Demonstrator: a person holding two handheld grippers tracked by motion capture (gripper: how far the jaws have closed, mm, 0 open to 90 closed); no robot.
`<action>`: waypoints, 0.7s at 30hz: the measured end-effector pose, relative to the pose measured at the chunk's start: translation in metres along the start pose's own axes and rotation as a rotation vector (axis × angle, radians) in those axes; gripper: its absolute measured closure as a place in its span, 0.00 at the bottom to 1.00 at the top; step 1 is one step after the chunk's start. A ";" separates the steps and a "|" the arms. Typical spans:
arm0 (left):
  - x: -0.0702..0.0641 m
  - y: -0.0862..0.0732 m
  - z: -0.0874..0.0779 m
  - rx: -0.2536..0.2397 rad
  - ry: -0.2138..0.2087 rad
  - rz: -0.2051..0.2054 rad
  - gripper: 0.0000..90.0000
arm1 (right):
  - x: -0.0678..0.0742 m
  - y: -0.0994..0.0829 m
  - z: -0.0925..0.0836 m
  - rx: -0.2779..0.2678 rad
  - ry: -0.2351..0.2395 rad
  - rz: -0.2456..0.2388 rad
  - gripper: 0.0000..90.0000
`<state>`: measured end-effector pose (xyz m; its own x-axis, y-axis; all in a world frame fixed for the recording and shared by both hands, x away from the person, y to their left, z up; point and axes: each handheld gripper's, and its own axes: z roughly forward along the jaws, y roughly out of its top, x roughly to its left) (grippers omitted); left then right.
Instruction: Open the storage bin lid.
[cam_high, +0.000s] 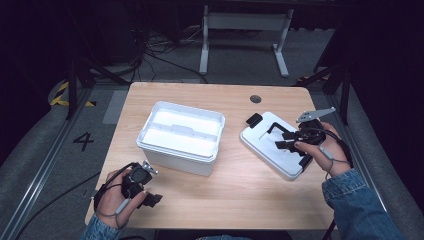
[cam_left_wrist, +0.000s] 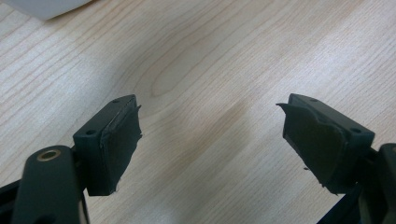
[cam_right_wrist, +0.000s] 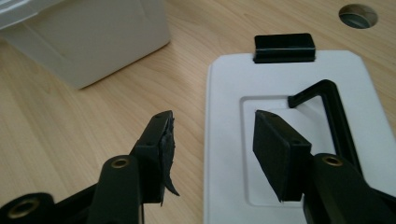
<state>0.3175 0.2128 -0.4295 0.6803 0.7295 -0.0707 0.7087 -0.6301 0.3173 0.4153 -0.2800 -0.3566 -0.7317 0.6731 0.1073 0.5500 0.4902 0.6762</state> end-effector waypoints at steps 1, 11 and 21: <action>0.000 0.000 0.000 -0.001 0.000 0.000 0.22 | 0.002 -0.001 0.000 0.000 0.004 -0.005 0.54; -0.001 0.000 0.000 0.001 0.002 0.001 0.22 | 0.028 -0.006 0.002 0.007 0.040 -0.039 0.54; -0.001 0.000 0.000 0.002 0.003 0.002 0.22 | 0.044 -0.021 0.018 0.021 0.093 -0.037 0.52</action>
<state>0.3172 0.2121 -0.4294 0.6812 0.7290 -0.0677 0.7079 -0.6321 0.3152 0.3790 -0.2510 -0.3797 -0.7853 0.6005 0.1505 0.5297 0.5260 0.6653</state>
